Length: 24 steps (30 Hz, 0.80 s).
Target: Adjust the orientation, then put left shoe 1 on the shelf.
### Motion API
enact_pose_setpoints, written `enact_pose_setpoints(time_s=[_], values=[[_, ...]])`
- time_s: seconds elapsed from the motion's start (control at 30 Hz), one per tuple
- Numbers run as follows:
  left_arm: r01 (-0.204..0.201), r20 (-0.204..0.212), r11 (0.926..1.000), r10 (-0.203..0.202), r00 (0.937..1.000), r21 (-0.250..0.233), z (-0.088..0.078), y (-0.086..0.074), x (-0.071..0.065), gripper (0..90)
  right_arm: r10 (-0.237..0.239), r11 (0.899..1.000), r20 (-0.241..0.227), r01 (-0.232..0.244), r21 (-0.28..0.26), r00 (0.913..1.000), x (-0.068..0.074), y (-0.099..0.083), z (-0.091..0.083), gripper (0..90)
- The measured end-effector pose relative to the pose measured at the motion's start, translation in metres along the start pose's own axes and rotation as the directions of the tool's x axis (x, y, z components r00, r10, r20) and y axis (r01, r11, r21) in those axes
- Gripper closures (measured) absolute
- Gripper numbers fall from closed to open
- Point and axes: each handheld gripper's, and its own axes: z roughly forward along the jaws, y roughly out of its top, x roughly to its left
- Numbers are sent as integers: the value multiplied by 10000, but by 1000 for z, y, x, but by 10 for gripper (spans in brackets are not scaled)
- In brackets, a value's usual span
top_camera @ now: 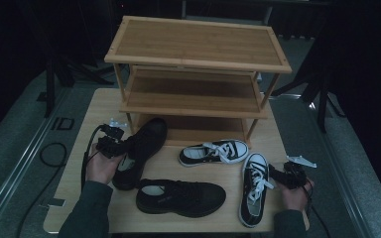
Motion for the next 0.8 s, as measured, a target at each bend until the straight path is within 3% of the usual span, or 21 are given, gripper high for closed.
enact_pose_setpoints(time_s=[0.23,0.5,0.8], values=[[374,-191,9991,-378,9991,-223,2,4,1,873,-4,10000,-2,4,-3,10000,0,0,0,269],[439,-352,9986,-449,9984,-282,7,8,0,872,-11,10000,1,11,0,10000,0,0,0,269],[412,-1033,9972,-475,9935,-618,19,21,-10,871,-12,10000,-1,12,5,10000,0,0,0,269]])
